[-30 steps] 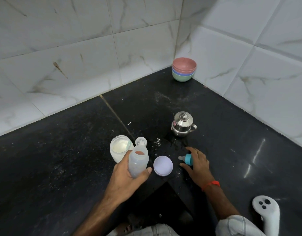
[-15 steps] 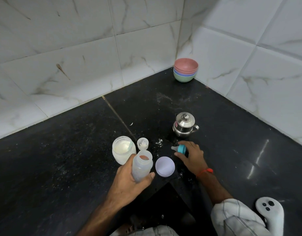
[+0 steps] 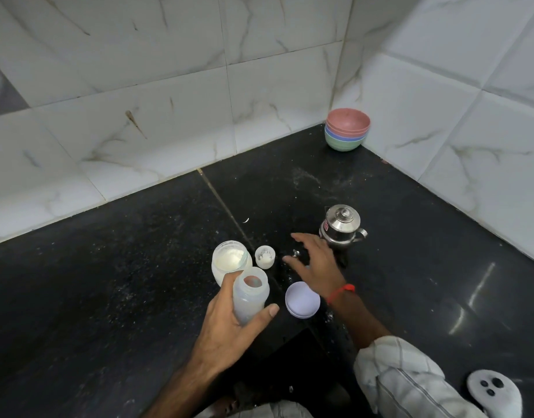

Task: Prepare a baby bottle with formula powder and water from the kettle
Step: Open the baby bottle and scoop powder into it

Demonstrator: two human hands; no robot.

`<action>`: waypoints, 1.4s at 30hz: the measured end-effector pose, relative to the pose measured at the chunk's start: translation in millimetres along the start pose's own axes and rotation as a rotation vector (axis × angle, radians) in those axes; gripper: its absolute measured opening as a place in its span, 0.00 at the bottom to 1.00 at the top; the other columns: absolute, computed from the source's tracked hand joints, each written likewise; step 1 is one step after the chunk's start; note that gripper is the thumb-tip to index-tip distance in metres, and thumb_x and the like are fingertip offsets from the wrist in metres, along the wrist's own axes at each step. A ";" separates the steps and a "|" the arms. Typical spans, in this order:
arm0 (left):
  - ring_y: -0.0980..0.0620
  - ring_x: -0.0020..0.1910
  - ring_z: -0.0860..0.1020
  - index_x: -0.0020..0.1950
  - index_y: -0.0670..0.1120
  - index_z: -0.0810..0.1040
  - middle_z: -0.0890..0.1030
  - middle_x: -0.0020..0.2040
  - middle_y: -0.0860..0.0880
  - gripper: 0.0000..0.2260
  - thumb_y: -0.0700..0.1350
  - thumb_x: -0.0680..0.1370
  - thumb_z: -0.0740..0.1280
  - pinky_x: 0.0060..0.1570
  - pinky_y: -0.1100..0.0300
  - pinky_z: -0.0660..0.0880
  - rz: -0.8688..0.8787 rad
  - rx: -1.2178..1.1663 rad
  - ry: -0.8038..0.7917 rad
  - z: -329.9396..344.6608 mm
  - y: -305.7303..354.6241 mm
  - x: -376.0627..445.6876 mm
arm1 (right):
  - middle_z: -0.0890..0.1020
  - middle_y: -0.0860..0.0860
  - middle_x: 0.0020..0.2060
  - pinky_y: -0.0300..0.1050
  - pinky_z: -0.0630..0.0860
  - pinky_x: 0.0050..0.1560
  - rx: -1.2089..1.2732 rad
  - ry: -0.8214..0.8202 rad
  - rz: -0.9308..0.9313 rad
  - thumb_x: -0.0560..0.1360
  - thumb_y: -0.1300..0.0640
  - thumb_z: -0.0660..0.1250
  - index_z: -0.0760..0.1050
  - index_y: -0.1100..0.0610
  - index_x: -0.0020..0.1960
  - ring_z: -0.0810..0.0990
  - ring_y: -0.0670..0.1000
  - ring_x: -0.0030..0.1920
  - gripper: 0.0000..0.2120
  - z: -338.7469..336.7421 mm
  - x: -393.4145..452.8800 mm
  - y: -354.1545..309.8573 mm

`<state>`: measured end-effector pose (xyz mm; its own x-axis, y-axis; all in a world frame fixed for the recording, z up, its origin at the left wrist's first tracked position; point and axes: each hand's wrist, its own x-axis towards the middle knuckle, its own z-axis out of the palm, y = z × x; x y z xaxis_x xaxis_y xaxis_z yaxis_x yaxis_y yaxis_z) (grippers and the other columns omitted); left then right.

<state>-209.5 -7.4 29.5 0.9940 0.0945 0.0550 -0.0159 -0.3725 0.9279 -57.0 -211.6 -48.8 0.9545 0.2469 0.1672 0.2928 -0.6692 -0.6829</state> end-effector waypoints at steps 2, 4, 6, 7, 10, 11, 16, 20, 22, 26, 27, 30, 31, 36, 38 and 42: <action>0.60 0.56 0.81 0.59 0.72 0.69 0.81 0.56 0.65 0.26 0.56 0.71 0.80 0.49 0.71 0.76 0.001 -0.009 0.026 -1.4 2.3 -1.3 | 0.72 0.51 0.74 0.56 0.65 0.71 -0.089 -0.186 0.031 0.75 0.40 0.73 0.65 0.50 0.79 0.69 0.56 0.74 0.38 12.7 14.8 -16.8; 0.60 0.55 0.81 0.61 0.67 0.70 0.81 0.56 0.64 0.24 0.59 0.70 0.77 0.48 0.71 0.76 -0.002 -0.011 0.043 -3.3 3.3 -3.0 | 0.65 0.51 0.79 0.56 0.60 0.74 -0.189 -0.332 0.057 0.74 0.38 0.72 0.56 0.50 0.83 0.61 0.56 0.79 0.44 26.7 25.0 -28.5; 0.60 0.55 0.81 0.62 0.62 0.70 0.81 0.56 0.64 0.24 0.57 0.72 0.79 0.48 0.70 0.76 -0.010 -0.013 0.043 -4.6 2.9 -5.0 | 0.64 0.51 0.80 0.55 0.58 0.75 -0.232 -0.392 0.090 0.75 0.39 0.72 0.56 0.51 0.82 0.60 0.56 0.80 0.44 38.7 30.2 -31.3; 0.61 0.56 0.81 0.62 0.61 0.71 0.80 0.56 0.65 0.24 0.54 0.73 0.80 0.48 0.70 0.76 -0.013 -0.013 0.040 -5.4 2.5 -6.2 | 0.67 0.51 0.78 0.54 0.58 0.75 -0.229 -0.385 0.101 0.75 0.41 0.73 0.59 0.51 0.81 0.61 0.55 0.79 0.41 43.7 31.5 -30.6; 0.61 0.57 0.80 0.62 0.60 0.71 0.79 0.57 0.66 0.24 0.49 0.73 0.80 0.51 0.70 0.77 -0.001 0.004 0.027 -6.9 0.9 -8.4 | 0.76 0.50 0.70 0.53 0.64 0.72 -0.158 -0.268 0.087 0.75 0.46 0.74 0.70 0.50 0.73 0.70 0.56 0.74 0.30 53.7 32.3 -22.7; 0.61 0.57 0.80 0.62 0.60 0.71 0.80 0.57 0.65 0.24 0.49 0.73 0.80 0.51 0.70 0.76 0.000 0.005 0.027 -7.4 -0.1 -8.8 | 0.79 0.51 0.67 0.55 0.68 0.71 -0.110 -0.234 0.070 0.74 0.48 0.75 0.72 0.51 0.71 0.73 0.56 0.71 0.28 54.1 31.8 -21.5; 0.63 0.61 0.78 0.61 0.69 0.67 0.77 0.59 0.70 0.25 0.52 0.74 0.78 0.52 0.71 0.76 -0.009 0.005 0.035 -5.8 -5.3 -5.0 | 0.81 0.53 0.62 0.52 0.80 0.63 0.151 -0.077 -0.050 0.72 0.62 0.79 0.73 0.58 0.68 0.80 0.51 0.61 0.28 27.4 23.0 -33.1; 0.65 0.62 0.77 0.58 0.77 0.65 0.78 0.59 0.68 0.28 0.53 0.75 0.78 0.53 0.68 0.78 -0.021 0.013 0.033 0.9 -9.0 1.8 | 0.80 0.52 0.62 0.41 0.81 0.58 0.220 -0.012 -0.172 0.72 0.62 0.79 0.70 0.56 0.68 0.83 0.52 0.59 0.29 -13.3 10.0 -51.8; 0.65 0.61 0.77 0.60 0.75 0.65 0.79 0.60 0.64 0.27 0.53 0.75 0.78 0.53 0.67 0.78 -0.035 0.008 0.023 5.3 -10.0 5.8 | 0.80 0.52 0.61 0.43 0.81 0.59 0.211 0.026 -0.224 0.72 0.61 0.79 0.71 0.57 0.67 0.82 0.50 0.60 0.27 -36.1 2.2 -65.0; 0.64 0.61 0.78 0.62 0.68 0.68 0.80 0.60 0.61 0.24 0.55 0.74 0.78 0.54 0.63 0.79 -0.046 -0.018 -0.001 14.3 -8.8 15.3 | 0.78 0.54 0.64 0.40 0.76 0.66 0.097 0.151 -0.420 0.74 0.63 0.77 0.71 0.55 0.68 0.78 0.49 0.65 0.26 -74.5 -15.5 -96.0; 0.63 0.60 0.78 0.62 0.67 0.68 0.80 0.59 0.61 0.24 0.55 0.74 0.78 0.54 0.63 0.79 -0.040 -0.024 -0.004 16.7 -7.7 17.4 | 0.78 0.54 0.65 0.41 0.74 0.67 0.040 0.156 -0.461 0.74 0.64 0.76 0.72 0.53 0.69 0.77 0.51 0.66 0.26 -80.2 -18.5 -101.0; 0.61 0.58 0.80 0.62 0.64 0.69 0.81 0.57 0.60 0.24 0.58 0.73 0.78 0.52 0.61 0.79 -0.016 -0.027 -0.016 23.4 -3.6 23.1 | 0.77 0.56 0.67 0.48 0.78 0.62 -0.114 0.163 -0.528 0.77 0.63 0.72 0.74 0.52 0.70 0.79 0.55 0.63 0.23 -87.2 -23.5 -106.2; 0.61 0.58 0.80 0.62 0.64 0.69 0.81 0.57 0.61 0.24 0.60 0.72 0.78 0.52 0.60 0.80 -0.010 -0.024 -0.018 25.1 -1.8 24.6 | 0.77 0.57 0.67 0.48 0.80 0.59 -0.152 0.164 -0.544 0.78 0.62 0.71 0.74 0.53 0.71 0.80 0.55 0.61 0.22 -87.9 -24.9 -105.9; 0.67 0.61 0.76 0.62 0.66 0.68 0.78 0.60 0.63 0.24 0.57 0.73 0.78 0.51 0.67 0.76 0.021 -0.022 -0.035 30.9 3.4 29.6 | 0.74 0.57 0.71 0.45 0.82 0.52 -0.197 0.086 -0.556 0.80 0.66 0.67 0.75 0.51 0.72 0.80 0.51 0.55 0.23 -92.2 -30.9 -103.5; 0.65 0.61 0.77 0.62 0.65 0.69 0.79 0.60 0.63 0.24 0.60 0.72 0.77 0.52 0.68 0.76 0.029 -0.037 -0.039 31.9 4.1 30.3 | 0.73 0.57 0.72 0.45 0.81 0.57 -0.170 0.063 -0.563 0.79 0.68 0.67 0.75 0.52 0.73 0.79 0.51 0.58 0.25 -96.4 -33.4 -105.8; 0.63 0.61 0.79 0.62 0.67 0.70 0.79 0.60 0.64 0.24 0.62 0.71 0.75 0.51 0.68 0.79 0.043 -0.079 -0.034 32.2 7.0 30.7 | 0.68 0.54 0.75 0.47 0.78 0.66 -0.095 -0.016 -0.536 0.76 0.64 0.69 0.71 0.51 0.76 0.74 0.51 0.70 0.29 -104.1 -41.4 -113.8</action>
<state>-175.6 -36.8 25.7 0.9952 0.0484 0.0845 -0.0661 -0.3013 0.9512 -123.9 -218.6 96.0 0.6689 0.5814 0.4631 0.7431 -0.5065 -0.4374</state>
